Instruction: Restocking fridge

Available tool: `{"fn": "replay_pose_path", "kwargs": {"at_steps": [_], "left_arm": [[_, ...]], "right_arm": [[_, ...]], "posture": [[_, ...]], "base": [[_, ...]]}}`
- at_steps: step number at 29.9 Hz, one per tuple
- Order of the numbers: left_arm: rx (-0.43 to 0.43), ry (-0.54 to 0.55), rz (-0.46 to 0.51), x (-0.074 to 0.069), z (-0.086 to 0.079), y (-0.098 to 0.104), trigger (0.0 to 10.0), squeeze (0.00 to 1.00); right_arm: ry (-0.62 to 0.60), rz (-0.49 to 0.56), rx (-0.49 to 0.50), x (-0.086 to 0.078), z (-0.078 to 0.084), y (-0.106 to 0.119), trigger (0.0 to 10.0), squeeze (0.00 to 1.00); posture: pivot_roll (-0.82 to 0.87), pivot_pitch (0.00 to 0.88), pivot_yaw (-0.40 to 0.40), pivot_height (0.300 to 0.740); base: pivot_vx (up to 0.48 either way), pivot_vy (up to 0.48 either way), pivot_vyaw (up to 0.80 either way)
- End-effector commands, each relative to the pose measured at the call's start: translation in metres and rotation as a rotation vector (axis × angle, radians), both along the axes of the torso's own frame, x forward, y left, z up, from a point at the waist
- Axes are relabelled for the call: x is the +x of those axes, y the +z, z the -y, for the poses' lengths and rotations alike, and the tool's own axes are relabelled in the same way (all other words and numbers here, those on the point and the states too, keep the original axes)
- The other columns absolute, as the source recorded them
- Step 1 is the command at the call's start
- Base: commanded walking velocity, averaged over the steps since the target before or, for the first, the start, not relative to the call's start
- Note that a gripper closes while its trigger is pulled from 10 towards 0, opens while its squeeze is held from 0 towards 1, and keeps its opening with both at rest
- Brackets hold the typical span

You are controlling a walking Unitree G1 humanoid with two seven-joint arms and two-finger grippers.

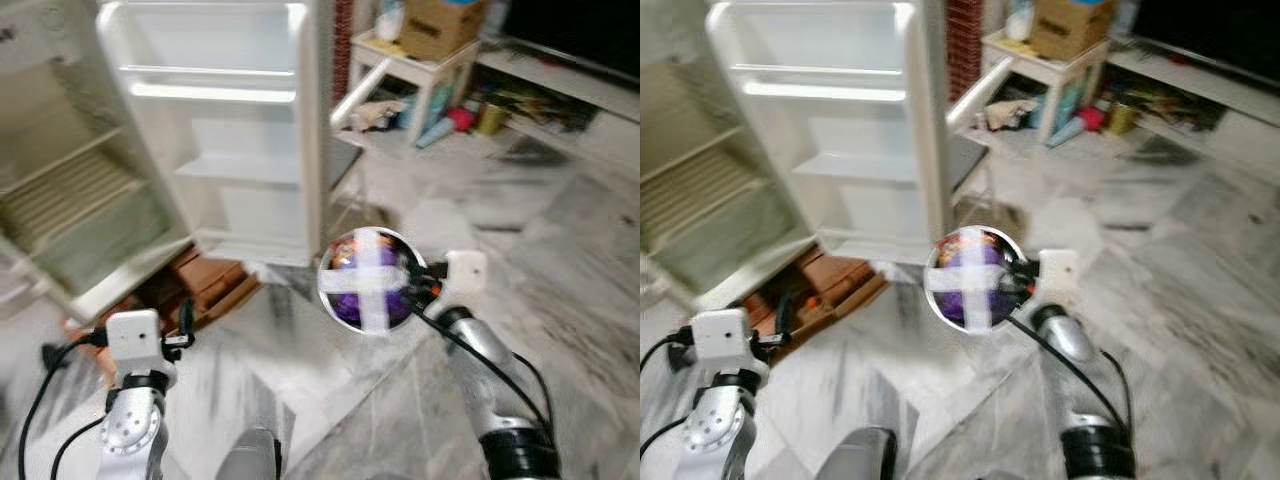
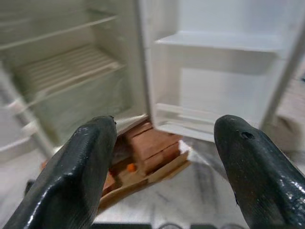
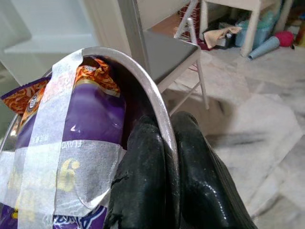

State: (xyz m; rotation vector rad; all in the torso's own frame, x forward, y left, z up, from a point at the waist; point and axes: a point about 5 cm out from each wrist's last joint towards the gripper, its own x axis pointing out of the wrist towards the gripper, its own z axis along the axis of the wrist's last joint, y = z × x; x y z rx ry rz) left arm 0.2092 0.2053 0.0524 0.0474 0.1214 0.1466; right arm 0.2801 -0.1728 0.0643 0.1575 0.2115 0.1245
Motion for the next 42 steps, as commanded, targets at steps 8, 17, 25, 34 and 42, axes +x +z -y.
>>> {"fn": "replay_pose_path", "kwargs": {"at_steps": [8, 17, 25, 34, 42], "left_arm": [[0.003, 0.006, 0.004, 0.0008, -0.0004, -0.0014, 10.0, 0.00], [0.011, 0.016, -0.003, 0.0020, -0.0026, -0.0023, 10.0, 0.00], [0.021, 0.004, 0.004, 0.0037, -0.0004, -0.0007, 10.0, 0.00], [0.035, 0.000, 0.007, 0.0045, -0.0002, -0.0004, 10.0, 0.00], [0.040, 0.012, -0.001, 0.0048, 0.0004, -0.0015, 10.0, 0.00]], "right_arm": [[0.054, 0.028, 0.023, 0.0056, -0.0139, 0.0068, 10.0, 0.00], [0.058, 0.021, 0.026, 0.0046, -0.0123, 0.0041, 10.0, 0.00], [0.092, 0.041, 0.012, 0.0060, -0.0175, 0.0070, 10.0, 0.00], [0.099, 0.039, 0.019, 0.0054, -0.0182, 0.0059, 10.0, 0.00], [0.097, 0.063, 0.003, 0.0061, -0.0175, 0.0086, 10.0, 0.00]], "posture": [[0.11, 0.053, -0.070, 0.740], [0.11, 0.062, -0.066, 0.740], [0.11, 0.070, -0.060, 0.740], [0.11, 0.072, -0.059, 0.740], [0.11, 0.070, -0.062, 0.740]], "base": [[0.000, 0.000, 0.78], [0.264, 0.228, 0.09], [0.315, 0.364, 0.30], [0.305, 0.345, 0.68], [0.000, 0.000, 0.80]]}}
